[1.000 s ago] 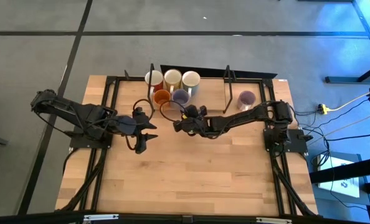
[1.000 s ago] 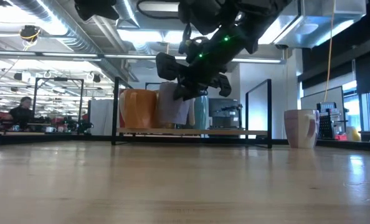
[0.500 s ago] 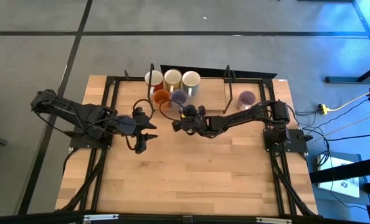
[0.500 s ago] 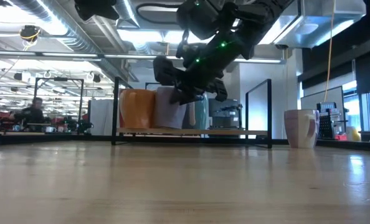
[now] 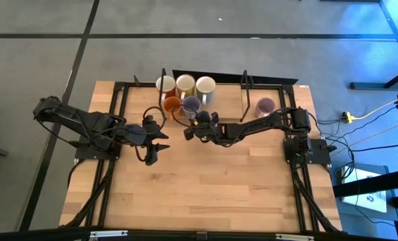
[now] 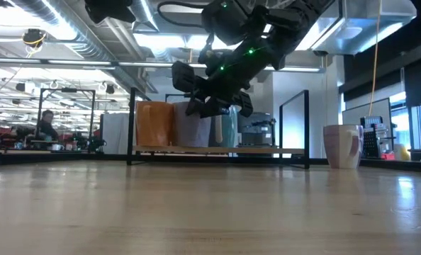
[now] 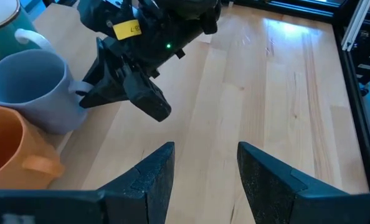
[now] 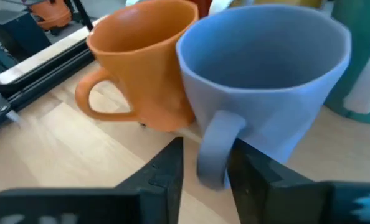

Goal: Place coffee mugs
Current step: Put the blue mug on the shelf

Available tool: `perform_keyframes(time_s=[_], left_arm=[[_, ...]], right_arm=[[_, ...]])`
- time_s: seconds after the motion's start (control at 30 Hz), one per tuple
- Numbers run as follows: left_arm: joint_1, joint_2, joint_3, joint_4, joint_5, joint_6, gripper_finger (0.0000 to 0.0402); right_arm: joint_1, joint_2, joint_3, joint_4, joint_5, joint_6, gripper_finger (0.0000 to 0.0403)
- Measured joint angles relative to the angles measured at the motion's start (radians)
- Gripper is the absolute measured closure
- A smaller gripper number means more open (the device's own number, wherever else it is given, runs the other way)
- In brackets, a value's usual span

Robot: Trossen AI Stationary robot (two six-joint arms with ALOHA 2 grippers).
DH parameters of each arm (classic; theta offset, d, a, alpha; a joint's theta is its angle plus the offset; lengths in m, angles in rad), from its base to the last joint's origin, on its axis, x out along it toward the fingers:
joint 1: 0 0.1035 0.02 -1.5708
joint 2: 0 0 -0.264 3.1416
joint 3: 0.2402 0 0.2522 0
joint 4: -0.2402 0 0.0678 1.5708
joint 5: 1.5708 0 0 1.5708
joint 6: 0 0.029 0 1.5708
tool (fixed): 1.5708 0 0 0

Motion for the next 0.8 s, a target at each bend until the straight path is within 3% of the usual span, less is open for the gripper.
perform_keyframes(time_s=[0.33, 0.8], left_arm=[[0.000, 0.000, 0.000, 0.000, 0.000, 0.009, 0.0232], [0.000, 0.000, 0.000, 0.000, -0.003, 0.018, 0.0232]], right_arm=[[0.002, 0.000, 0.000, 0.024, -0.089, -0.076, 0.0231], [-0.010, -0.032, 0.000, -0.018, -0.083, -0.131, 0.0224]])
